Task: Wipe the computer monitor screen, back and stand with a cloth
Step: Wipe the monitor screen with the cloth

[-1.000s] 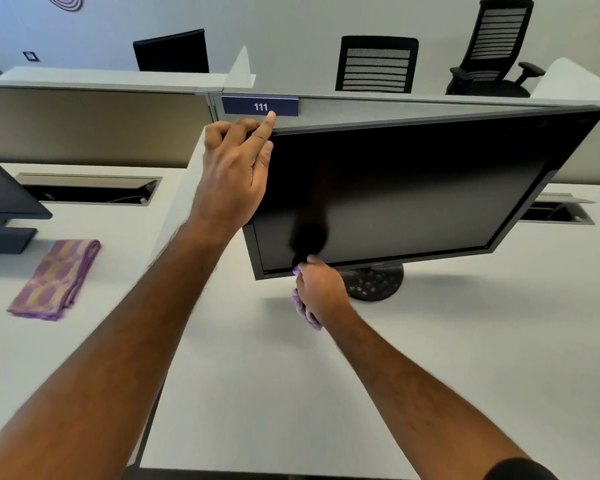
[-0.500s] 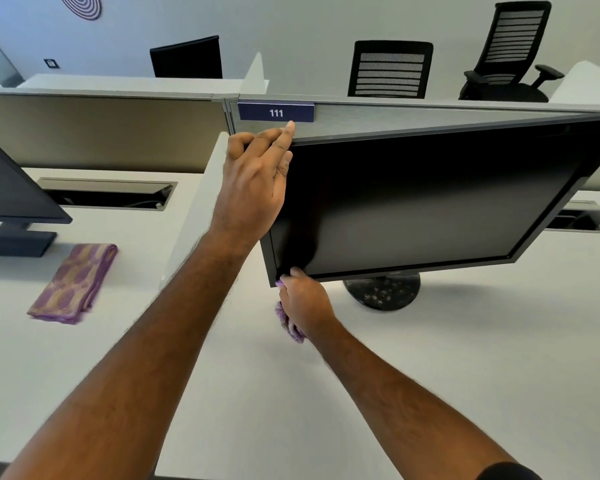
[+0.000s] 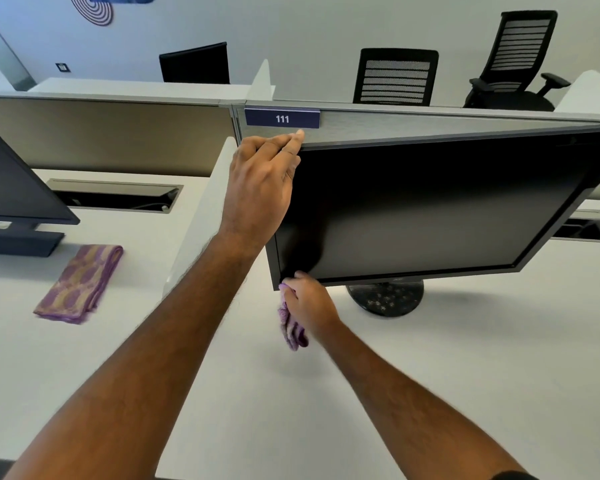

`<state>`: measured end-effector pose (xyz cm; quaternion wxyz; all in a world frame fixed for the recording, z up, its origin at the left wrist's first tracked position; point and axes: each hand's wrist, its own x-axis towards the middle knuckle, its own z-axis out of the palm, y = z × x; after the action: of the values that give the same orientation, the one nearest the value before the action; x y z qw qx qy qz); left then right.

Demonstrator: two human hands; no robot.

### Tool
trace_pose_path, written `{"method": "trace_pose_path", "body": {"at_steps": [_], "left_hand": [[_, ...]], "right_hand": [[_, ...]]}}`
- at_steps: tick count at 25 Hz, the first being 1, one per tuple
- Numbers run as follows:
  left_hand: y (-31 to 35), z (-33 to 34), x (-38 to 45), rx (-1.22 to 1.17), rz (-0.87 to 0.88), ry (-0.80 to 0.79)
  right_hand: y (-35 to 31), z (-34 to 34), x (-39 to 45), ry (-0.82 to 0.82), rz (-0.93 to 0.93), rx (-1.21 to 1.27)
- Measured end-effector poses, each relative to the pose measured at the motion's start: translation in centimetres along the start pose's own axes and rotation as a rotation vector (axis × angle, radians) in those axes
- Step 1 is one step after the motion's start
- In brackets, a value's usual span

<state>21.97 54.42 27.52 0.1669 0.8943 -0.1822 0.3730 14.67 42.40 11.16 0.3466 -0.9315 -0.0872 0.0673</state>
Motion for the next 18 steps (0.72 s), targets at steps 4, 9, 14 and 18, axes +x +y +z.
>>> {"method": "trace_pose_path", "body": {"at_steps": [4,9,14,18], "left_hand": [[-0.1,0.1,0.4,0.002,0.026,0.006],[0.2,0.1,0.4,-0.022,0.05,0.054],[-0.5,-0.4,0.3,-0.057,0.011,0.023],[-0.7,-0.6,0.2,-0.091,0.001,0.019]], "right_hand": [[2.2,-1.1,-0.8,0.038,-0.089,-0.079],[1.7,-0.1,-0.7,0.167,-0.067,-0.123],[0.6,1.0,0.2,0.01,-0.023,-0.118],[2.0,-0.4,0.5,0.043,-0.104,-0.205]]}}
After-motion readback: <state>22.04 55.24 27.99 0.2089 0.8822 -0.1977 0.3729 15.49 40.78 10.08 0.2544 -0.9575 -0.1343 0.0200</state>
